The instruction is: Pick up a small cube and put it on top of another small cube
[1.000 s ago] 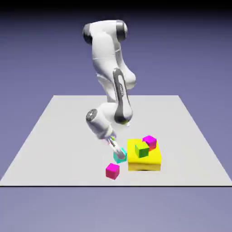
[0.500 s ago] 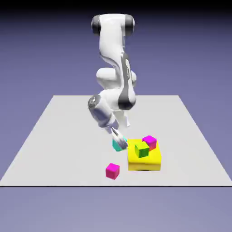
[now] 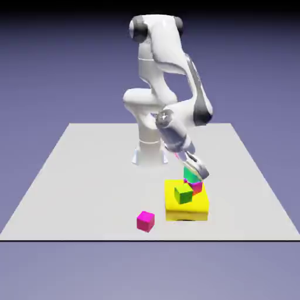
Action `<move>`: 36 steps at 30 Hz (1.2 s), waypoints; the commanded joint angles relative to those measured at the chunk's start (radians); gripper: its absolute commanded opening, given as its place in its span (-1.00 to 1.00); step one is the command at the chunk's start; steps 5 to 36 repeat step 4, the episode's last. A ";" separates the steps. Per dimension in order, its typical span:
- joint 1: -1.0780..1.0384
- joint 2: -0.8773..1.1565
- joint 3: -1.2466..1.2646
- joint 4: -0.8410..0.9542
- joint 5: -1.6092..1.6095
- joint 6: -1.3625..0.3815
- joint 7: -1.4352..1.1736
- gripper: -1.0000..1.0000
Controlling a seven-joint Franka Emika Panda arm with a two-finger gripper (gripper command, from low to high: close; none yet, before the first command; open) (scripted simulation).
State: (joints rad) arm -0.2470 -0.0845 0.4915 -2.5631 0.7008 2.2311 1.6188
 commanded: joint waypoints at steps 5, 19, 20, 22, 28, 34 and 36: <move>-0.030 -0.106 -0.037 0.047 -0.045 -0.161 0.029 1.00; -0.030 -0.106 -0.037 0.047 -0.045 -0.161 0.029 1.00; -0.030 -0.106 -0.037 0.047 -0.045 -0.161 0.029 1.00; -0.030 -0.106 -0.037 0.047 -0.045 -0.161 0.029 1.00; -0.030 -0.106 -0.037 0.047 -0.045 -0.161 0.029 1.00; -0.030 -0.106 -0.037 0.047 -0.045 -0.161 0.029 1.00; -0.030 -0.106 -0.037 0.047 -0.045 -0.161 0.029 1.00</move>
